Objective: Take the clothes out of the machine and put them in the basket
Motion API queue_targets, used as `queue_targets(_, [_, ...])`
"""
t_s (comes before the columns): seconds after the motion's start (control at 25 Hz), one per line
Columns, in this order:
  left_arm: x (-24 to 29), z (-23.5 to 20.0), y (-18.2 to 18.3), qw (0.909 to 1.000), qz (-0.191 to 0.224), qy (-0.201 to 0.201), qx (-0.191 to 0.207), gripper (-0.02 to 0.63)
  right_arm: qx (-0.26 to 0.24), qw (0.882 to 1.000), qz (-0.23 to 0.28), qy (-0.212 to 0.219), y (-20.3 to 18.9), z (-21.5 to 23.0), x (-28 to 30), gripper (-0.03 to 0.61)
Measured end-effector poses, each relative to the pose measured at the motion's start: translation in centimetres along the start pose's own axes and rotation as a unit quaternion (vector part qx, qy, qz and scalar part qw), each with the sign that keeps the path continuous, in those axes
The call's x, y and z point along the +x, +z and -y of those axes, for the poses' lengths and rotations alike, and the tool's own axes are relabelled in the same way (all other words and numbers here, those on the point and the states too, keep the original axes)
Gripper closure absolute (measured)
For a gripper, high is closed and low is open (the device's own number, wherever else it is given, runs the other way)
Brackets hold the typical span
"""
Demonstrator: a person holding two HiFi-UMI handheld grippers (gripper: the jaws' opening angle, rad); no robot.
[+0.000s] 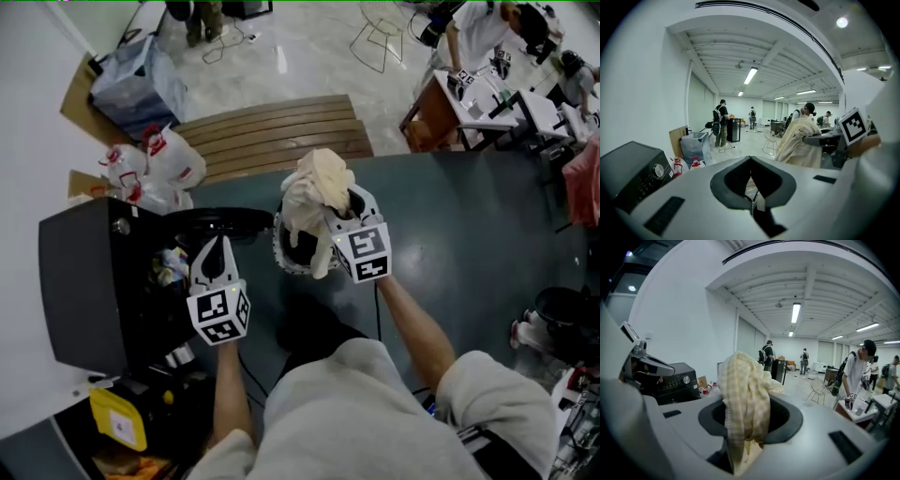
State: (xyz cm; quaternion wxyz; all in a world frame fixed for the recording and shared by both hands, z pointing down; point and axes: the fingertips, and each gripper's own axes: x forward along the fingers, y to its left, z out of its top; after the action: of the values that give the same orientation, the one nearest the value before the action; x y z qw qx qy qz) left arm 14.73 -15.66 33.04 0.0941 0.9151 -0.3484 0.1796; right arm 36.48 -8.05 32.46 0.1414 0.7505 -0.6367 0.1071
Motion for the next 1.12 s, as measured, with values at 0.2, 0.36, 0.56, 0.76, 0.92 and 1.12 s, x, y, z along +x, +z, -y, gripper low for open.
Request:
queue_targets(0.2, [2.9, -0.6, -1.5, 0.9999, -0.011, 0.004, -0.006, 0.594, 0.016, 0.999, -0.036, 0.006, -4.9, 0.0, 2.9, 0.423])
queue_targets(0.36, [5.2, -0.5, -4.4, 0.9995, -0.026, 0.008, -0.017, 0.594, 0.024, 0.997, -0.067, 0.012, -10.0, -0.1, 4.8, 0.423])
queue_targets(0.56, [7.6, -0.7, -10.1, 0.9983, -0.045, 0.015, -0.033, 0.594, 0.036, 0.994, -0.106, 0.012, -17.9, -0.4, 6.5, 0.422])
queue_targets(0.76, [9.6, -1.0, -17.1, 0.9965, -0.060, 0.023, -0.053, 0.594, 0.041, 0.988, -0.149, 0.015, -27.1, -1.1, 8.1, 0.422])
queue_targets(0.92, [10.9, -1.5, -22.6, 0.9945, -0.076, 0.030, -0.066, 0.594, 0.050, 0.982, -0.184, 0.016, -34.1, -1.9, 9.8, 0.420])
queue_targets(1.12, [12.0, -1.5, -27.9, 0.9925, -0.087, 0.037, -0.078, 0.595, 0.059, 0.973, -0.221, 0.022, -42.0, -2.6, 11.7, 0.416])
